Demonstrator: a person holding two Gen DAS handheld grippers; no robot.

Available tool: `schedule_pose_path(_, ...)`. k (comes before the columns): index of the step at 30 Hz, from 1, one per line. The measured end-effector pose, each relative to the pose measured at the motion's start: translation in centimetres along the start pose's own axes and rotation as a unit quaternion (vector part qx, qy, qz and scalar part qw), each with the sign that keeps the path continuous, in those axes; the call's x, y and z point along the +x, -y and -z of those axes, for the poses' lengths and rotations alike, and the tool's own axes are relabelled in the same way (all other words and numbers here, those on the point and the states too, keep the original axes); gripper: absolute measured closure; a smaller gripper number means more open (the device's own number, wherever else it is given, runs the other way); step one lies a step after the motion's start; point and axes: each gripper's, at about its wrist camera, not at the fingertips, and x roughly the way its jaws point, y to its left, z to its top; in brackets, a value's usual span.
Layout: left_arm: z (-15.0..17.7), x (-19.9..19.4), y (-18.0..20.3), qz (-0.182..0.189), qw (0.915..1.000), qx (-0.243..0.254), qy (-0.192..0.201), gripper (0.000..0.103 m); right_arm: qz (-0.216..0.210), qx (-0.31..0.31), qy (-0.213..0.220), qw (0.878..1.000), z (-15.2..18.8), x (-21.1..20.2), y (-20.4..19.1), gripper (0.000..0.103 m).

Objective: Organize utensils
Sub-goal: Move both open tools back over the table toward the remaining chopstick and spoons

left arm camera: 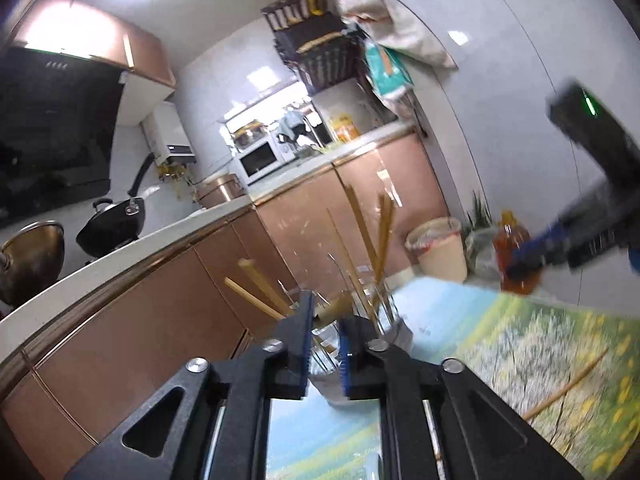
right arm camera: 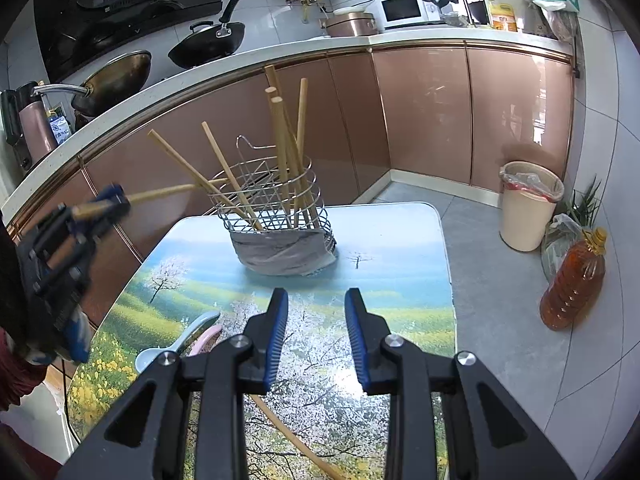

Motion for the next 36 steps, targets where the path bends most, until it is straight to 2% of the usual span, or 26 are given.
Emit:
schedule_pose_path(6, -1.6, -1.3, -2.4, -0.011, 0.9984, -0.054, 0.015, 0.095, 0.002, 0.004, 0.001, 1.0, 0.5, -0.5, 0.7, 0.075)
schedule_pose_path(11, -2.3, -1.1, -4.7, 0.015, 0.9927, -0.12, -0.007, 0.095, 0.006, 0.01, 0.004, 1.0, 0.7, -1.0, 1.3, 0.075)
schedule_pose_path(16, -3.1, 1.2, -8.7, 0.052, 0.9741, -0.212, -0.06, 0.095, 0.007, 0.014, 0.004, 1.0, 1.0, -1.3, 1.8, 0.075)
schedule_pose_path(17, -3.2, 2.0, -9.8, 0.062, 0.9678, -0.232, -0.075, 0.096, 0.007, 0.013, 0.001, 1.0, 1.0, -1.3, 1.9, 0.075)
schedule_pose_path(20, -3.5, 4.1, -11.7, 0.078, 0.9547, -0.263, -0.115, 0.096, 0.004, 0.006, -0.013, 1.0, 1.3, -1.0, 1.8, 0.075)
schedule_pose_path(24, -3.4, 6.9, -13.1, 0.081, 0.9426, -0.277, -0.168, 0.096, -0.009, -0.025, -0.053, 0.998, 1.9, 0.2, 0.9, 0.075)
schedule_pose_path(29, -2.9, 9.6, -13.3, 0.084, 0.9331, -0.278, -0.212, 0.096, -0.025, -0.08, -0.101, 0.991, 2.9, 2.2, -1.6, 0.075)
schedule_pose_path(36, -2.7, 10.7, -12.6, 0.075, 0.932, -0.275, -0.224, 0.095, -0.043, -0.092, -0.112, 0.988, 3.0, 3.6, -3.1, 0.075)
